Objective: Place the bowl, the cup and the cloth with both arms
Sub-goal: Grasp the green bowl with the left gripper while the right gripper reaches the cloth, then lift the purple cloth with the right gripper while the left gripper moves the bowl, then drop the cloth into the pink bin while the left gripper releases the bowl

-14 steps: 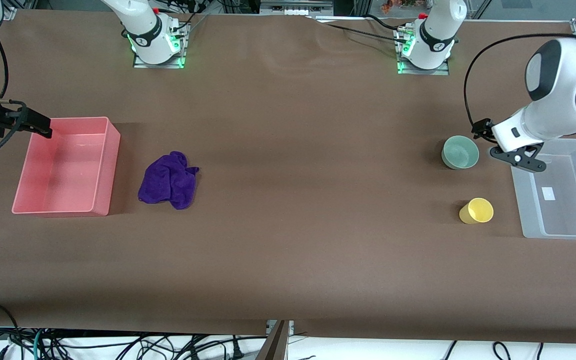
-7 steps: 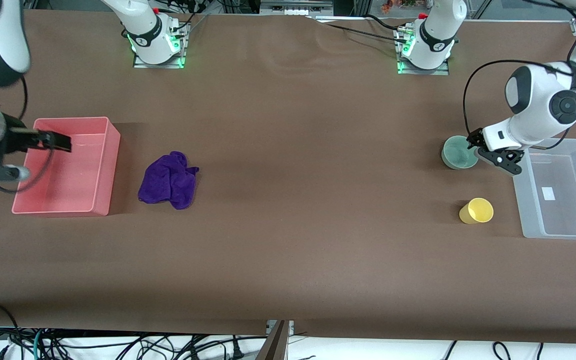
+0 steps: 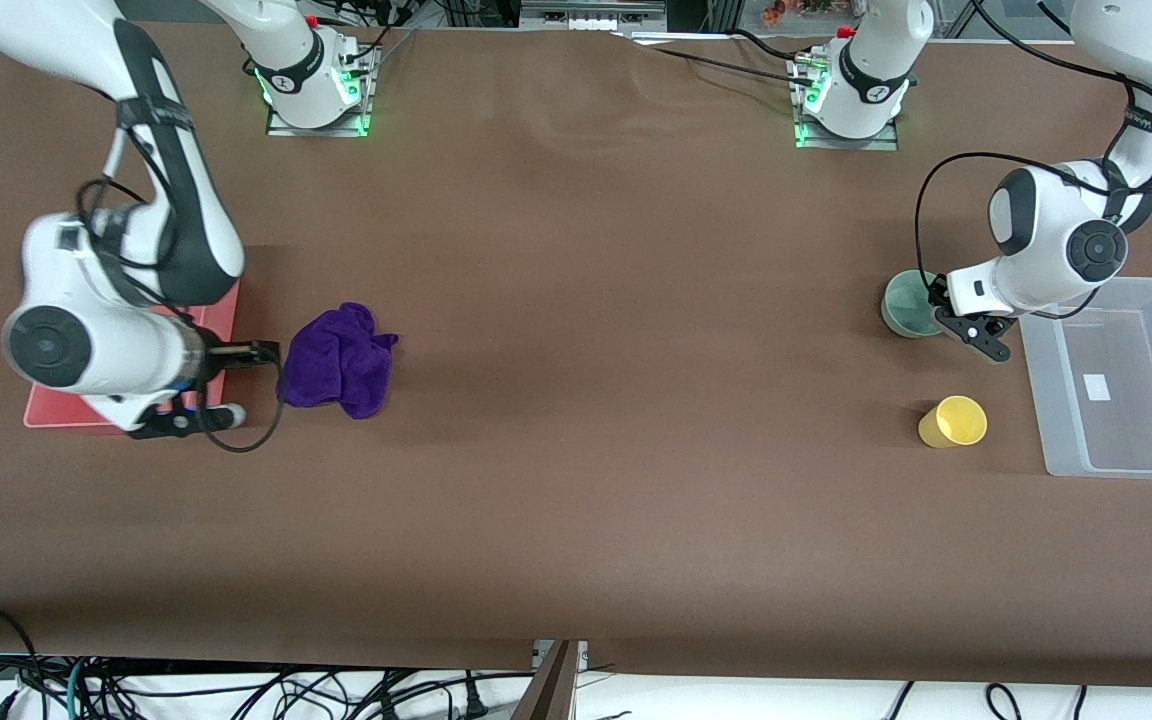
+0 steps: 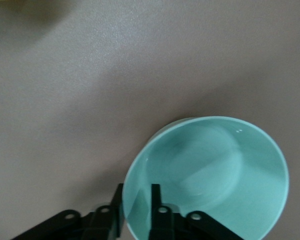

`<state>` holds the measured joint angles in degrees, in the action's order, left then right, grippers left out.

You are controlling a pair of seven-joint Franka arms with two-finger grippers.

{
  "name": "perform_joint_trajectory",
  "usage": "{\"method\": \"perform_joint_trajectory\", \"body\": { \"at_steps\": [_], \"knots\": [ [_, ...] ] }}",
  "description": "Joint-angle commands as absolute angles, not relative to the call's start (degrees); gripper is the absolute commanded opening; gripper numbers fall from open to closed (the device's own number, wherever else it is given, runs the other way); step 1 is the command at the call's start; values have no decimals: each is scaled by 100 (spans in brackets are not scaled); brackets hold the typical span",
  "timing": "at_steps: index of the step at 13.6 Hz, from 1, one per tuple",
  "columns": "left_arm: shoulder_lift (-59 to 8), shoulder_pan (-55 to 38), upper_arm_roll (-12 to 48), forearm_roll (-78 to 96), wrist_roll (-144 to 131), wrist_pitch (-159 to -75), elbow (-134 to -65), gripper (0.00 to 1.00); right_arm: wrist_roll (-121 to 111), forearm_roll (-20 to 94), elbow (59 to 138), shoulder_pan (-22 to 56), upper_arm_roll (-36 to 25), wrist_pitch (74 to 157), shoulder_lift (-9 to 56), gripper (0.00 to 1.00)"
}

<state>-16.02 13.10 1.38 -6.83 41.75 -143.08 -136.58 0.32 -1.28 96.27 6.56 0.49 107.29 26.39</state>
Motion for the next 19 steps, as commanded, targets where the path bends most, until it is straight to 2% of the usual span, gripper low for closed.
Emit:
{"method": "perform_joint_trajectory", "body": {
  "at_steps": [1,4,8,9,10,12,13,15,17,19],
  "knots": [
    [-1574,1354,176,-712,4280,-14239,-13535,0,482,18,10667,615,403,11581,2364,100],
    [-1030,1354,185,-712,4271,-13609,-13343,0,615,-26,11388,668,501,12504,2399,100],
    [-949,1537,132,-712,4595,-11553,-11720,0,615,-35,11996,685,510,13401,2548,99],
    [-1062,1677,123,-764,4771,-11305,-11272,0,546,-35,12154,686,510,13682,2566,84],
    [-1203,1870,123,-773,4999,-11207,-10885,0,528,-35,12268,686,510,13893,2575,60],
    [-1693,2266,123,-782,5491,-11215,-10164,0,527,-35,12261,677,510,13922,2628,17],
    [-2053,2494,123,-782,5658,-11250,-9769,0,519,-35,12243,677,510,13913,2637,0],
    [-2887,2811,123,-791,5879,-11363,-9065,0,510,-44,12138,685,518,13904,2628,0],
    [-3557,3040,123,-739,6090,-11801,-8702,0,492,-44,11928,677,571,13669,2514,0],
    [-3901,3190,132,-703,6292,-12539,-8727,0,457,-61,11438,624,571,12619,2120,0]
  ]
}}
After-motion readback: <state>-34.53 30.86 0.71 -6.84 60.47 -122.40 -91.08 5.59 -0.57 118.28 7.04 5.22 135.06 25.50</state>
